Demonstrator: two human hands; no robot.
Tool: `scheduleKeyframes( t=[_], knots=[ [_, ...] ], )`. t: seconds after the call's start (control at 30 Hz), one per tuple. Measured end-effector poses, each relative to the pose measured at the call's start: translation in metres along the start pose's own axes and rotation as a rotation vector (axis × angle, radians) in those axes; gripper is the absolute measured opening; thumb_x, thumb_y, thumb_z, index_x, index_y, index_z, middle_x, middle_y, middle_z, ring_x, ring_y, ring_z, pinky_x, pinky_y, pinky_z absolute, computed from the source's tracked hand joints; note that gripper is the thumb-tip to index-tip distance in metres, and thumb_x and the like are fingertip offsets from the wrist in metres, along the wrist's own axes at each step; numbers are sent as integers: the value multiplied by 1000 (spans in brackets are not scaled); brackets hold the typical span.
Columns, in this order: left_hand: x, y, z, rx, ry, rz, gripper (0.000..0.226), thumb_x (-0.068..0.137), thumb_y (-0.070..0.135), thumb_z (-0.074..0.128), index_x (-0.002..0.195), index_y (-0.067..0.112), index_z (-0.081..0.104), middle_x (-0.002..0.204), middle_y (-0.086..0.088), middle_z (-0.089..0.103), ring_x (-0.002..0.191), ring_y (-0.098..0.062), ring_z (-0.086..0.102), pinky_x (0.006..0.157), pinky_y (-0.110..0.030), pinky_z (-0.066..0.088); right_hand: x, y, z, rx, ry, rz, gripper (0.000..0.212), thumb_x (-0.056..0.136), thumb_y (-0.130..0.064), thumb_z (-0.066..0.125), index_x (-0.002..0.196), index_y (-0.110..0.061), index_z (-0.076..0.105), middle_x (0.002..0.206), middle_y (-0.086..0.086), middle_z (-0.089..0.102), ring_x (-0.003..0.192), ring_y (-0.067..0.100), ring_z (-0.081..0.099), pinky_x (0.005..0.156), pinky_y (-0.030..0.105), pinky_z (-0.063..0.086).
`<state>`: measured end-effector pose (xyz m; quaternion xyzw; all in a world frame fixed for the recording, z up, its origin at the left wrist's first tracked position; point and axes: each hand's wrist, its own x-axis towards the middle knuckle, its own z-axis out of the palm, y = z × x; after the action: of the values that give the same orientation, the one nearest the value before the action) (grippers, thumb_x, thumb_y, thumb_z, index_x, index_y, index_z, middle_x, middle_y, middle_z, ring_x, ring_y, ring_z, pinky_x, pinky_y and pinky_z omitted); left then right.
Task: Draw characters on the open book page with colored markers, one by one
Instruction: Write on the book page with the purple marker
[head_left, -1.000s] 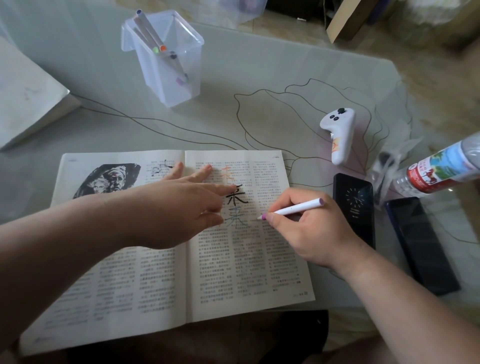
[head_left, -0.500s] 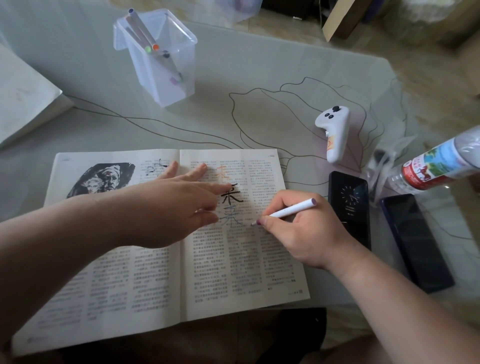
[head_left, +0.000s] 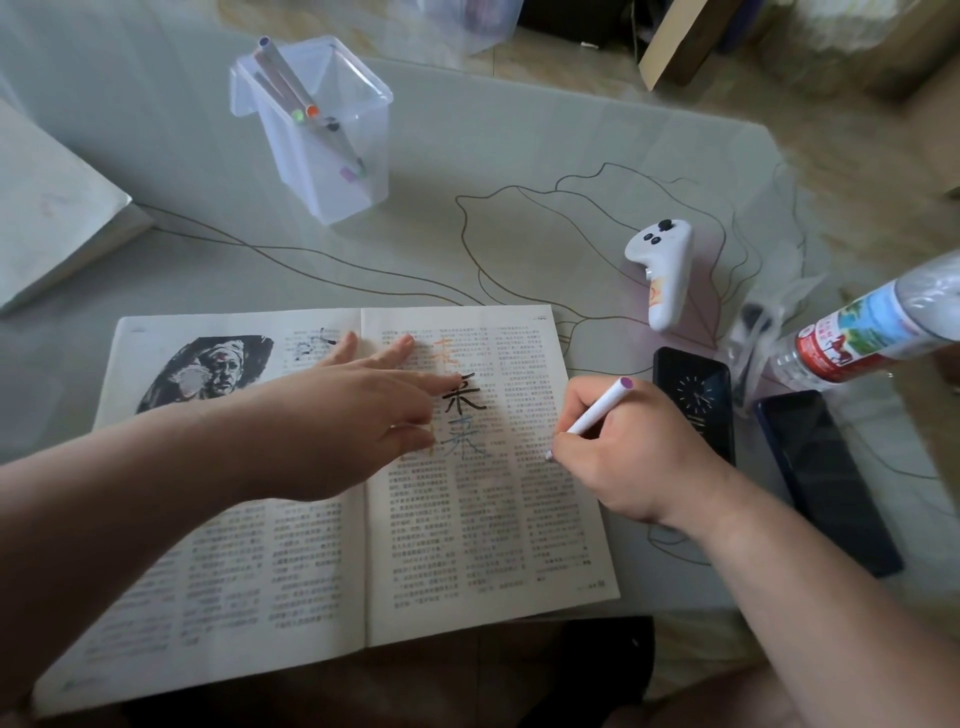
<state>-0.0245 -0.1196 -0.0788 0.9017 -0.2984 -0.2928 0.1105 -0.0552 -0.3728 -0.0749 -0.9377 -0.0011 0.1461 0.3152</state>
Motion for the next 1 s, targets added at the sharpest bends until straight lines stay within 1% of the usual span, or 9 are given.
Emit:
scheduleKeyframes(
  t=[0.07,0.13,0.2,0.27,0.43,0.57,0.73,0.87,1.0],
  knots=[
    [1,-3,2,-42,61,11,32,99,50,37,90,28,60,151,37,18,149,-6,-8,122,-49,-3,1,-2,-6,43,-28,37,18,76,-13,74,62,-13,61,52,-4,60,48,6,45,48,22,38],
    [1,-5,1,-143,223,36,34,97,53,43,92,28,66,143,28,46,146,-7,24,121,-47,13,2,-8,-14,353,-20,52,17,74,-10,77,62,-13,65,58,8,66,54,11,53,56,29,44],
    [-2,-1,-4,-189,418,102,34,94,53,48,92,29,71,110,18,65,111,-7,52,102,-36,40,3,-18,-22,877,-7,26,10,73,-5,72,66,-10,67,58,12,63,55,15,56,65,33,53],
    [-7,11,-13,-237,531,118,30,91,53,52,90,32,73,85,16,64,86,-5,52,78,-25,44,1,-31,-26,1152,-18,-41,8,74,-2,68,71,-9,70,58,7,60,54,14,54,68,33,57],
    [-19,37,-27,-523,579,42,21,86,51,60,85,36,74,68,7,62,63,-13,56,60,-26,45,-7,-60,-27,1183,-33,-154,11,71,1,65,70,-7,73,57,15,50,55,20,49,60,32,55],
    [-26,37,-31,-596,570,21,17,87,45,62,82,34,75,66,6,62,60,-15,55,56,-18,44,-6,-61,-27,1185,14,-170,11,68,-1,63,67,-5,73,58,18,47,59,29,46,54,27,52],
    [-29,39,-33,-601,508,1,23,88,48,60,76,31,70,67,-3,60,56,-16,49,52,-21,41,-6,-57,-22,1069,22,-169,18,73,-3,58,69,-9,74,59,23,51,60,33,50,57,28,50],
    [-30,43,-35,-585,497,18,31,88,54,55,84,28,71,69,-3,60,59,-19,52,56,-32,43,-7,-55,-19,975,-8,-205,13,76,-6,61,75,-7,74,60,15,61,61,24,59,60,26,47],
    [-32,42,-28,-533,497,63,41,93,52,51,84,16,69,62,-3,51,55,-17,45,53,-29,41,-8,-59,-15,939,-59,-222,8,83,-7,69,78,-2,73,61,8,66,62,19,63,59,19,49]
  ],
)
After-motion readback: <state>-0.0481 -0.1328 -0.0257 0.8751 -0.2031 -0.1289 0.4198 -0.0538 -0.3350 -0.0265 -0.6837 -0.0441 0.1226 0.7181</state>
